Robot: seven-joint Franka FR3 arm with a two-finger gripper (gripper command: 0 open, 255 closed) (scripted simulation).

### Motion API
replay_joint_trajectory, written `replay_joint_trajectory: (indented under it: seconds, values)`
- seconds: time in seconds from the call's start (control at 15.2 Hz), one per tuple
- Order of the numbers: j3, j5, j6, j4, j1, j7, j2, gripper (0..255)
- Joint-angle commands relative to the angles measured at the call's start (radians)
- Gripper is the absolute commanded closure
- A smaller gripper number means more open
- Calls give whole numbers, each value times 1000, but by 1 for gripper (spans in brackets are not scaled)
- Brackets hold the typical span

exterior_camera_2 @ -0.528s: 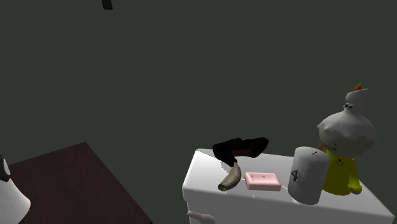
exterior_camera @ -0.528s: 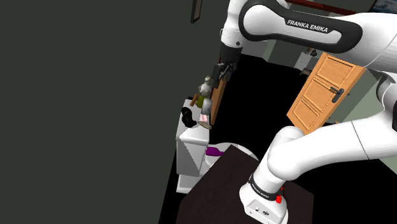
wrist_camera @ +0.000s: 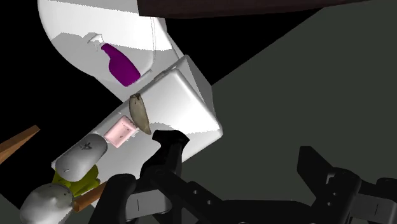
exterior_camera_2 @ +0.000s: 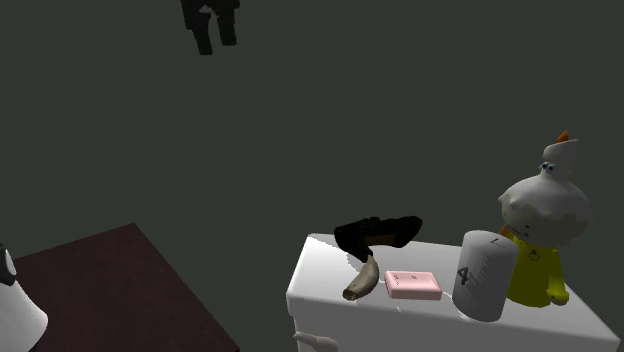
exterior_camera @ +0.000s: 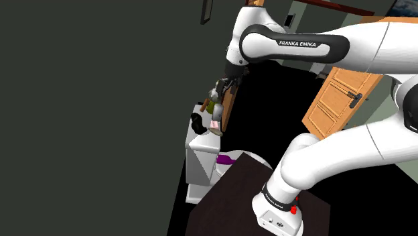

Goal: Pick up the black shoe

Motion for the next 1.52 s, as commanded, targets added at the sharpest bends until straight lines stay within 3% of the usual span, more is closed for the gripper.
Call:
replay_joint_trajectory:
  seconds: [0.0, 0.46, 0.86, 1.12, 1.45]
  values:
    - [-22, 0, 76, -25, -8, -2, 34, 0]
    - [-108, 15, 354, -85, -31, -34, 206, 0]
    - [-187, 82, 581, -76, -27, -95, 408, 0]
    - [-235, 186, 712, -37, -12, -175, 562, 0]
    - [-255, 409, 831, 51, -14, -341, 770, 0]
